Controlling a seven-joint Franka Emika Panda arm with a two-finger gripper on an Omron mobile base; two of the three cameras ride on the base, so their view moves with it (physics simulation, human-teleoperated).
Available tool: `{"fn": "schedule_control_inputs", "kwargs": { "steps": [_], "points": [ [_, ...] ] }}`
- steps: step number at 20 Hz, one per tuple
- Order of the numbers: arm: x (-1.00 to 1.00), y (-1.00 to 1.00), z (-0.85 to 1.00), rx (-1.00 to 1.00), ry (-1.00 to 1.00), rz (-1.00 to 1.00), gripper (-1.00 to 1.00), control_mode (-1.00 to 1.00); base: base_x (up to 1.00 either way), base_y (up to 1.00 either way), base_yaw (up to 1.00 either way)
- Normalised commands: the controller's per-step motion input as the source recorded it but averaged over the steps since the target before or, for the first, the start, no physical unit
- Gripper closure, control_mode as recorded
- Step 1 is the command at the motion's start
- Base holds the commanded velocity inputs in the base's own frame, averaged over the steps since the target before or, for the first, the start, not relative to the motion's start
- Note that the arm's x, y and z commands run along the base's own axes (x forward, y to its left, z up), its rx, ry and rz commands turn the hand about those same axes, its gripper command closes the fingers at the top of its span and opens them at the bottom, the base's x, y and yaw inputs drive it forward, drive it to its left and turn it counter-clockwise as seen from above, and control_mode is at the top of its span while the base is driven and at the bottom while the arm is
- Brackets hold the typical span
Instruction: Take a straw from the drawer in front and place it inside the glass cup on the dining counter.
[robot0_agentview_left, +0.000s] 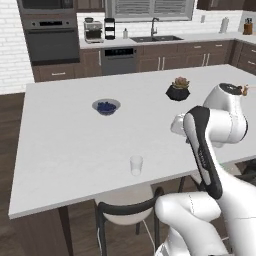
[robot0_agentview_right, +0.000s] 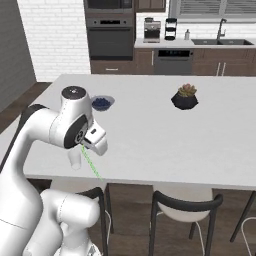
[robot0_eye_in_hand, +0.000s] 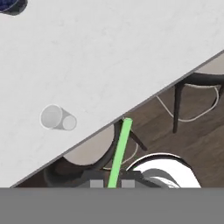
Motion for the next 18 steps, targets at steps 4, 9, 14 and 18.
{"fn": "schedule_control_inputs", "kwargs": {
  "steps": [4,9,14,18],
  "points": [
    [-0.09,0.11,0.93,0.34,-0.25,0.08,1.0,-1.0,0.0,0.0,0.0],
    [-0.08,0.09,0.9,0.42,-0.25,0.12,1.0,-1.0,0.0,0.0,0.0],
    [0.0,0.36,0.62,0.41,-0.19,0.09,1.0,-1.0,0.0,0.0,0.0],
    [0.11,0.64,0.24,0.34,-0.06,0.05,1.0,-1.0,0.0,0.0,0.0]
  ]
}}
